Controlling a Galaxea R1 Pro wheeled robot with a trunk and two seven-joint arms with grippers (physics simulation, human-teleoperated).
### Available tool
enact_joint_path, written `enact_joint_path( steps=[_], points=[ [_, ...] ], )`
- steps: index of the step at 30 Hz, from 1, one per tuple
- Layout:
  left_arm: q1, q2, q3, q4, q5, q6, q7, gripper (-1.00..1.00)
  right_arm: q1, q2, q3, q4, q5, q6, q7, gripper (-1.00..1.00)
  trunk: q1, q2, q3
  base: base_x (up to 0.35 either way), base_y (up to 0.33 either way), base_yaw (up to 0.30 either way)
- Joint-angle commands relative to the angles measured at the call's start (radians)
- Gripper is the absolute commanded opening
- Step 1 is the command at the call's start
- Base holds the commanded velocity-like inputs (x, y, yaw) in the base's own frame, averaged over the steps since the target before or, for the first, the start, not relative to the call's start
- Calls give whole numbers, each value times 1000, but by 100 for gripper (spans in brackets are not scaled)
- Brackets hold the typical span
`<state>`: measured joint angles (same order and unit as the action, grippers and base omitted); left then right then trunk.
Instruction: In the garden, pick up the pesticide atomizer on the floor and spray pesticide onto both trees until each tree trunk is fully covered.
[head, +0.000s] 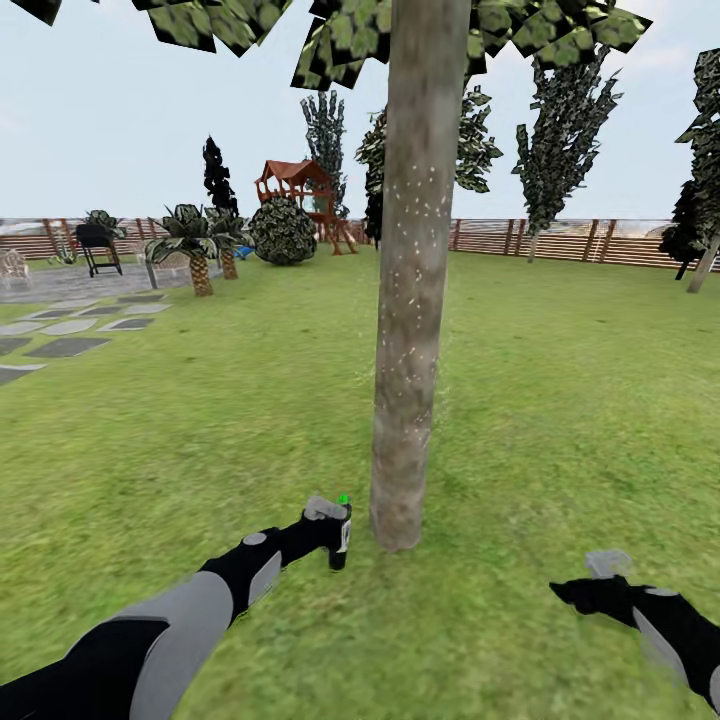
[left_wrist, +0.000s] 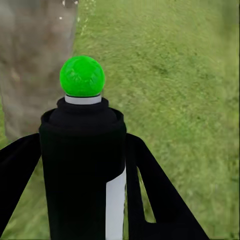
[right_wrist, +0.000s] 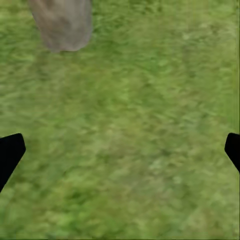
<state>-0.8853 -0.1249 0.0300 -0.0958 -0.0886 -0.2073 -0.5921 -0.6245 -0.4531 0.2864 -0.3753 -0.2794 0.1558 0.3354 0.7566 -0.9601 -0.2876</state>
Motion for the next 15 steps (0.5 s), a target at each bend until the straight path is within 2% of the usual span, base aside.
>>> enact_joint_path(
  steps=[1,4,6,8,10,11,12,14,15],
  points=[
    [0,1,-3,-24,-2,3,-58,-100,-33,-10,1,-1,1,25,95,100,0,0,0,0,0,0],
    [0,3,-5,-78,-4,73,-205,-100,-141,-29,0,-6,2,94,373,100,0,0,0,0,0,0],
    [0,3,-6,-91,-5,97,-244,-100,-214,-32,1,-8,1,118,511,100,0,0,0,0,0,0],
    [0,2,-9,-95,-7,106,-262,-100,-275,-32,2,-17,0,175,627,100,0,0,0,0,0,0],
    [0,2,-12,-97,-7,109,-300,-100,-310,-31,2,-45,-1,206,679,100,0,0,0,0,0,0],
    [0,2,-14,-97,-8,110,-343,-100,-325,-29,2,-85,-3,221,698,100,0,0,0,0,0,0],
    [0,2,-15,-97,-9,111,-366,-100,-331,-27,3,-121,-4,242,712,-100,0,0,0,0,0,0],
    [0,2,-16,-97,-8,112,-394,-100,-337,-12,3,-196,-5,307,755,-100,0,0,0,0,0,0],
    [0,1,-16,-97,-7,112,-400,-100,-340,4,3,-234,-5,332,769,-100,0,0,0,0,0,0]
  ],
)
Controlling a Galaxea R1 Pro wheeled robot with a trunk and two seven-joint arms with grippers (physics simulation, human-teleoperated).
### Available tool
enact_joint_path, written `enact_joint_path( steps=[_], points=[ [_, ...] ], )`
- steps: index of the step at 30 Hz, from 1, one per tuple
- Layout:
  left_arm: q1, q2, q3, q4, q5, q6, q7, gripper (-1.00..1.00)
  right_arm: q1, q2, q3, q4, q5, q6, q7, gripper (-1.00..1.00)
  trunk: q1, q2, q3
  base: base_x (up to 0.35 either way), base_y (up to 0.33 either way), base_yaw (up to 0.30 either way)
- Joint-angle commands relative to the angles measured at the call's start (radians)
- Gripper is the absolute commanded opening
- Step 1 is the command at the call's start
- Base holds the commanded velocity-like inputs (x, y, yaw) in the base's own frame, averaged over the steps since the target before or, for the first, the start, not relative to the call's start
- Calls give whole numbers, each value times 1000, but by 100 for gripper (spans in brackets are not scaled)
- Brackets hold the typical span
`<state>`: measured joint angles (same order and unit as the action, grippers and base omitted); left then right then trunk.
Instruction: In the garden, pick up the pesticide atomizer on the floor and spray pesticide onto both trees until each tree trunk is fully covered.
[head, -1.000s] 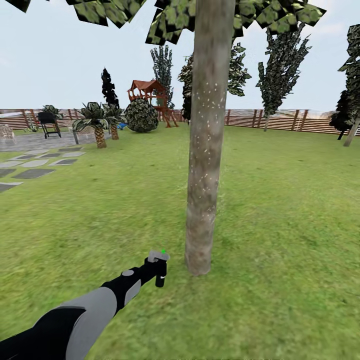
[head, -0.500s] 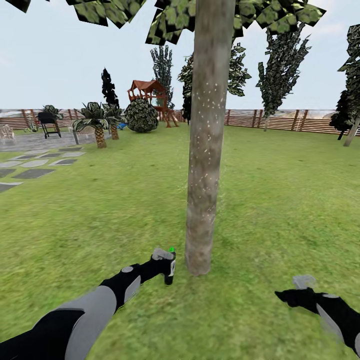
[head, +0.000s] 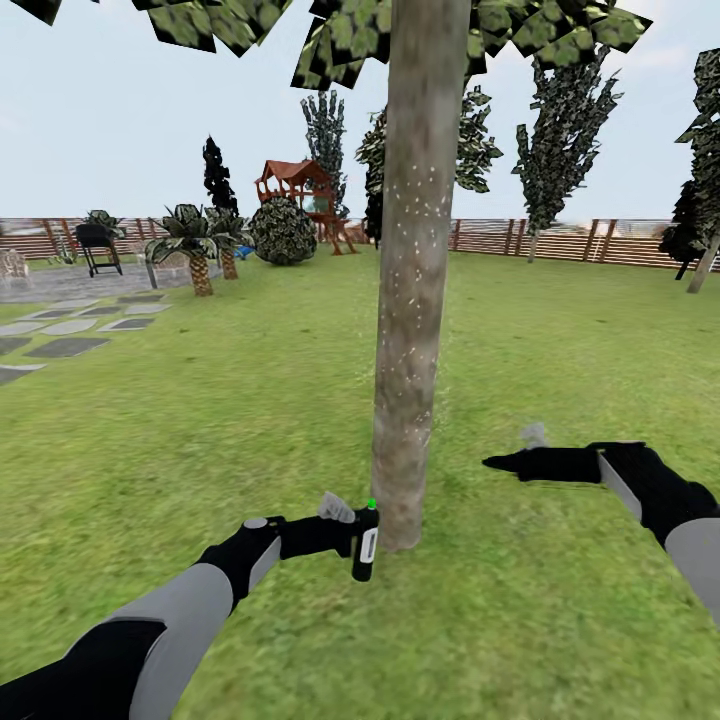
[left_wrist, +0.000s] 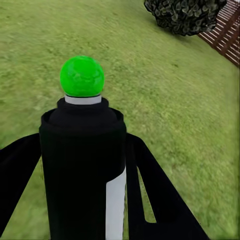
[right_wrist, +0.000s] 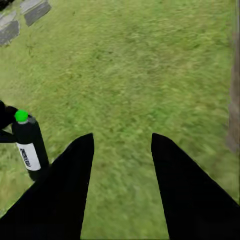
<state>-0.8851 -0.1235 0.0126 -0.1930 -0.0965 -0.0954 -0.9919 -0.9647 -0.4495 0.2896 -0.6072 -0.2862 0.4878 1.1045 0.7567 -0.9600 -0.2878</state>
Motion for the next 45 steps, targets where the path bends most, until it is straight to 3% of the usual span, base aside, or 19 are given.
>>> enact_joint_path(
  steps=[1,4,5,8,10,12,17,28,29,31,33,45],
  points=[
    [0,0,1,-1,1,0,-3,-100,-1,15,0,-26,1,10,6,-100,0,0,0,0,0,0],
    [0,-3,-1,-2,3,0,-6,-100,-3,92,0,-80,1,52,15,-100,0,0,0,0,0,0],
    [0,-3,-1,-3,4,0,-7,-100,-3,133,0,-88,1,72,17,-100,0,0,0,0,0,0],
    [0,-4,-2,-4,4,-1,-9,-100,-3,220,2,-95,3,90,18,-100,0,0,0,0,0,0],
    [0,-4,-1,-24,5,-1,-17,-100,-3,261,5,-95,6,92,18,-100,0,0,0,0,0,0],
    [0,-4,0,-34,6,1,-73,-100,-3,290,8,-94,8,92,17,-100,0,0,0,0,0,0],
    [0,-4,0,-38,7,2,-89,-100,-3,318,9,-93,8,92,16,-100,0,0,0,0,0,0],
    [0,0,4,-40,11,0,-161,-100,-3,322,10,-87,11,91,13,-100,0,0,0,0,0,0],
    [0,0,4,-40,12,0,-161,-100,-3,322,18,-82,11,91,12,-100,0,0,0,0,0,0],
    [0,0,4,-40,12,0,-162,-100,-2,322,74,-63,12,89,10,-100,0,0,0,0,0,0],
    [0,0,4,-40,12,0,-161,-100,-1,322,95,-57,12,88,8,-100,0,0,0,0,0,0],
    [0,-1,5,-40,12,0,-160,-100,1,327,109,-10,12,83,3,-100,0,0,0,0,0,0]
  ],
)
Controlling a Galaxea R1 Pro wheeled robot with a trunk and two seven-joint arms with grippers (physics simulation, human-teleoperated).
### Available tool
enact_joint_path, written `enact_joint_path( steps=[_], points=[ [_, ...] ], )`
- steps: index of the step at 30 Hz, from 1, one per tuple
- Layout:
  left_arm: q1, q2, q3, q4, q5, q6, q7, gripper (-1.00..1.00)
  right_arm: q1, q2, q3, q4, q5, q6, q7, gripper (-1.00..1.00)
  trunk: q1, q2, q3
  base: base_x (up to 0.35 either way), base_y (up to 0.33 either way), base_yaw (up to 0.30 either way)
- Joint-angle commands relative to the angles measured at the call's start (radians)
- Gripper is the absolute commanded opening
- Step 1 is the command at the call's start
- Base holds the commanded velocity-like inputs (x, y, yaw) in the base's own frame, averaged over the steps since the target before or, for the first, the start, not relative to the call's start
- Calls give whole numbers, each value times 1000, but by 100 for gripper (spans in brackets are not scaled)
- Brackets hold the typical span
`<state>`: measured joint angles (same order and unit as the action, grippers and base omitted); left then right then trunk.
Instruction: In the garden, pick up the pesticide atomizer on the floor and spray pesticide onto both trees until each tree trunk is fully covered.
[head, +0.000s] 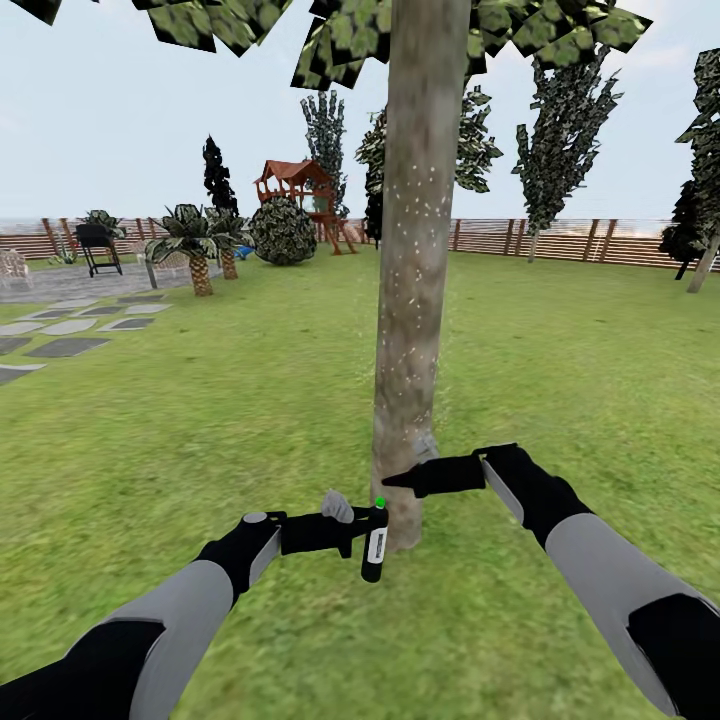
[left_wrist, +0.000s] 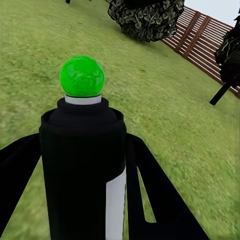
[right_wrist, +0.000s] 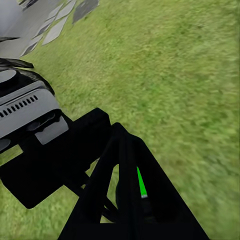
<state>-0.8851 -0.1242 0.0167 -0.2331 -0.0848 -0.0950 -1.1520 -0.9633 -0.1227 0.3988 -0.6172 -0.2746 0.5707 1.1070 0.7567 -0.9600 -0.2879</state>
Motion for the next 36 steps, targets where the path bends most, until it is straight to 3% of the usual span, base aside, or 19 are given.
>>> enact_joint_path(
  steps=[1,12,21,26,34,36],
  points=[
    [0,0,1,0,0,0,0,-100,0,0,0,0,0,0,0,-100,0,0,0,0,0,0],
    [0,0,1,0,0,0,1,-100,5,1,2,48,0,-41,-1,-100,0,0,0,0,0,0],
    [0,0,1,0,0,0,1,-100,5,15,2,67,0,-48,-2,-100,0,0,0,0,0,0],
    [0,0,2,0,0,0,0,-100,5,35,2,78,1,-49,-2,-100,0,0,0,0,0,0],
    [0,0,2,0,0,-1,0,-100,5,35,2,80,2,-49,-3,-100,0,0,0,0,0,0],
    [0,0,2,0,0,-1,0,-100,4,31,-1,80,2,-49,-31,-100,0,0,0,0,0,0]
  ],
)
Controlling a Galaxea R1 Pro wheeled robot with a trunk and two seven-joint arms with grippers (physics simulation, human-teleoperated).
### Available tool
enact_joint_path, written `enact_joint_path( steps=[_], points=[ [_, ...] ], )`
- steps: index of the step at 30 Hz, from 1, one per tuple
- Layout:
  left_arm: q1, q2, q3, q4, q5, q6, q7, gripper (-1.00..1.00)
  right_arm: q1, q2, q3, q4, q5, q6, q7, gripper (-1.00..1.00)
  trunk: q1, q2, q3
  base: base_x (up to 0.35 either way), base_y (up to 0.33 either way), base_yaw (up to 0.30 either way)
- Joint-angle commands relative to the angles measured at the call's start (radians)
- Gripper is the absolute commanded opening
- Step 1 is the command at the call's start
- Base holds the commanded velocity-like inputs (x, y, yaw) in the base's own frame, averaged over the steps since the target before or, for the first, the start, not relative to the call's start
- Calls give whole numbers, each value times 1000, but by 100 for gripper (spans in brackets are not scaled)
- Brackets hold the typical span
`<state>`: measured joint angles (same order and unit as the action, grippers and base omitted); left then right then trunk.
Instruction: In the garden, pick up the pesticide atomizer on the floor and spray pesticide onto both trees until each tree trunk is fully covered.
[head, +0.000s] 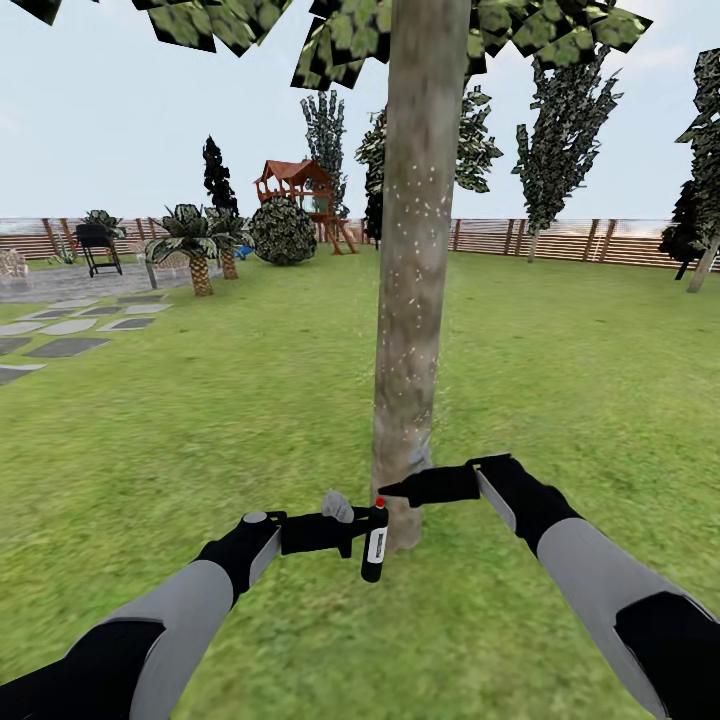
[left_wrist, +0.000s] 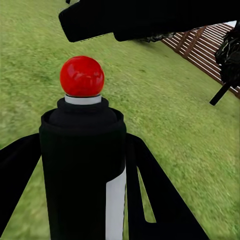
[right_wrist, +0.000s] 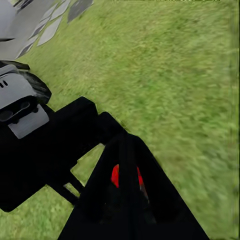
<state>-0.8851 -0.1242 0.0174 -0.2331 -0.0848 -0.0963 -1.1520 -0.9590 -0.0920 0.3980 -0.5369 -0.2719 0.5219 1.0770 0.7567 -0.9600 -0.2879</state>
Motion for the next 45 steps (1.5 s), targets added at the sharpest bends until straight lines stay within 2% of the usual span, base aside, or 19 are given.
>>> enact_joint_path(
  steps=[1,3,8,9,14,15,17,19,20,21,23,25,26,27,28,32,33,35,45],
  points=[
    [0,0,1,0,0,0,0,-100,-1,-3,-1,0,0,0,-14,-100,0,0,0,0,0,0],
    [0,0,1,0,0,0,0,-100,-4,-61,-4,-2,-1,2,-83,-100,0,0,0,0,0,0],
    [0,1,3,0,0,0,0,-100,-11,-261,-9,-4,-2,3,-152,-100,0,0,0,0,0,0],
    [0,1,4,0,0,0,0,-100,-11,-299,-10,-4,-2,3,-155,100,0,0,0,0,0,0],
    [0,1,8,0,0,0,5,-100,-12,-360,-12,-5,-2,2,-174,100,0,0,0,0,0,0],
    [0,1,9,0,-1,0,7,-100,-12,-365,-13,-4,-1,2,-210,100,0,0,0,0,0,0],
    [0,7,19,0,-1,0,17,-100,-12,-374,-20,4,-3,2,-423,100,0,0,0,0,0,0],
    [0,37,116,0,-1,-6,134,-100,-10,-377,-41,74,-6,-20,-687,100,0,0,0,0,0,0],
    [0,48,187,2,-3,-17,245,-100,-10,-377,-47,151,-7,-81,-801,100,0,0,0,0,0,0],
    [0,56,237,10,-6,-61,441,-100,-9,-374,-50,298,-10,-197,-926,100,0,0,0,0,0,0],
    [0,62,258,51,-8,-118,658,-100,0,-367,-51,443,-12,-308,-1009,100,0,0,0,0,0,0],
    [2,66,269,156,-10,-317,965,-100,77,-353,-52,555,-37,-491,-1056,100,0,0,0,0,0,0],
    [8,67,270,172,-10,-359,1058,-100,107,-343,-52,569,-55,-526,-1062,100,0,0,0,0,0,0],
    [25,67,271,186,-10,-396,1154,-100,149,-328,-52,582,-107,-557,-1066,100,0,0,0,0,0,0],
    [43,66,271,198,-11,-426,1231,-100,197,-309,-52,592,-217,-582,-1070,100,0,0,0,0,0,0],
    [49,44,267,203,-42,-433,1219,-100,227,-294,-51,594,-251,-620,-1071,100,0,0,0,0,-160,0],
    [52,29,266,204,-115,-432,1167,-100,228,-273,-51,594,-253,-625,-1071,100,0,0,0,0,-299,0],
    [53,24,266,204,-138,-418,1148,-100,229,-265,-51,594,-253,-626,-1071,100,0,0,0,0,-305,-69],
    [54,-8,267,204,-154,-360,1116,-100,229,-259,-51,594,-253,-626,-1071,100,0,0,0,0,-312,-273]
  ],
)
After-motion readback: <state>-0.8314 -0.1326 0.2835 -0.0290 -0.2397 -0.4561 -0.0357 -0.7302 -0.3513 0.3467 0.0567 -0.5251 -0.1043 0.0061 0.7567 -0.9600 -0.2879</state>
